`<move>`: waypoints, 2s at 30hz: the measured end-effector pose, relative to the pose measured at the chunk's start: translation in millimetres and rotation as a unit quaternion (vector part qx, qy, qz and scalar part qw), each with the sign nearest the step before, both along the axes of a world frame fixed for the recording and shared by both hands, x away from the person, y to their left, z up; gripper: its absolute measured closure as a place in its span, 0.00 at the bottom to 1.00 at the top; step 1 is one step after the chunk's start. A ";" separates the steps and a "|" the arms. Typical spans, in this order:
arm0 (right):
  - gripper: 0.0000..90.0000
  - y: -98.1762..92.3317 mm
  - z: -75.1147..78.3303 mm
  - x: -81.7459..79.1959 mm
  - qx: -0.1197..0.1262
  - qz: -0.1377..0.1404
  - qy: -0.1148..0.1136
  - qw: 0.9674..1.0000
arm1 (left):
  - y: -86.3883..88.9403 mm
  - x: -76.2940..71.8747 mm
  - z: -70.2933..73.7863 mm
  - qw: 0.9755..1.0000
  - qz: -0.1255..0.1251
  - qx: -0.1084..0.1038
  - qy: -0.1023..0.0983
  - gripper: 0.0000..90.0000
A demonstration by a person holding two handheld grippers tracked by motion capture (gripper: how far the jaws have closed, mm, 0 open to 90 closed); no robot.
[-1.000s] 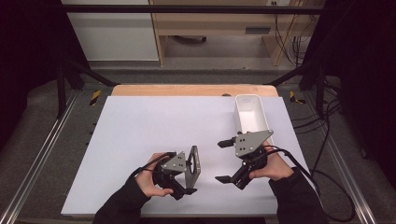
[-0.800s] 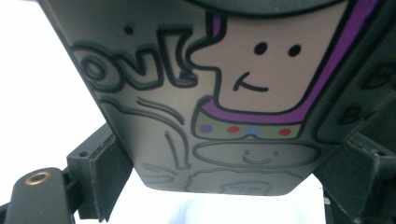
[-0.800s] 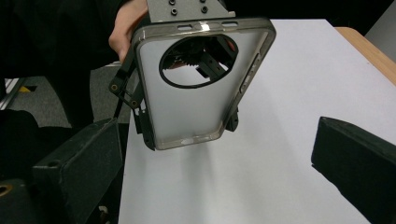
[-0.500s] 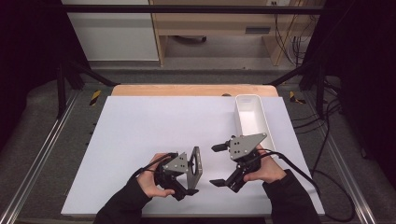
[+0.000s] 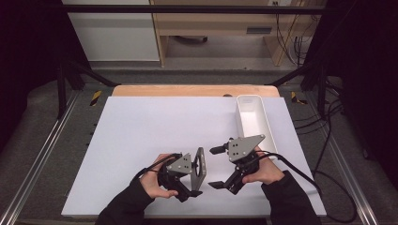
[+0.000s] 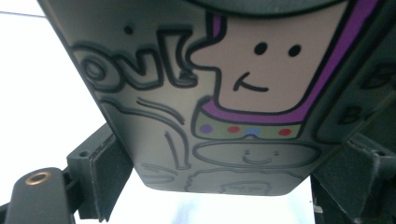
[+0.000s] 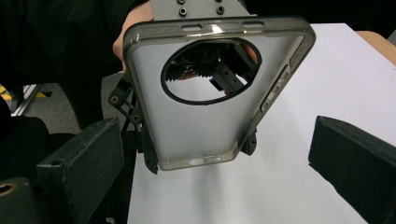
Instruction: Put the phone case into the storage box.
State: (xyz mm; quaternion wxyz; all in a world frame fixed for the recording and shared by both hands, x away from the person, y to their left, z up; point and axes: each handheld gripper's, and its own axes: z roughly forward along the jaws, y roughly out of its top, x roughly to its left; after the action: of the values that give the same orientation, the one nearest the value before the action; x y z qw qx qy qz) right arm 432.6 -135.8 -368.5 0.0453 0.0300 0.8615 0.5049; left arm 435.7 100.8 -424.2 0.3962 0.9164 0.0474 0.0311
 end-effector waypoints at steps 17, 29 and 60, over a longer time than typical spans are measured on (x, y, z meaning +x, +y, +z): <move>0.05 0.7 -1.2 -0.6 0.004 0.009 0.000 1.000 | -18.0 1.7 -0.4 1.000 -0.024 0.006 0.003 0.13; 0.09 2.8 -3.9 -0.5 0.006 0.020 0.000 1.000 | -23.4 0.0 0.8 0.999 -0.038 0.005 0.003 0.13; 0.13 5.3 -8.2 0.4 -0.004 0.035 0.010 0.999 | -27.0 -1.7 -2.8 0.999 -0.044 0.017 0.004 0.12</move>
State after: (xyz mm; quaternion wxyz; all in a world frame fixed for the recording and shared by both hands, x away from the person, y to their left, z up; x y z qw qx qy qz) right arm 433.0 -130.5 -376.7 0.0193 0.0041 0.8643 0.5026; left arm 433.9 73.8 -427.0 0.3809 0.9245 0.0081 0.0113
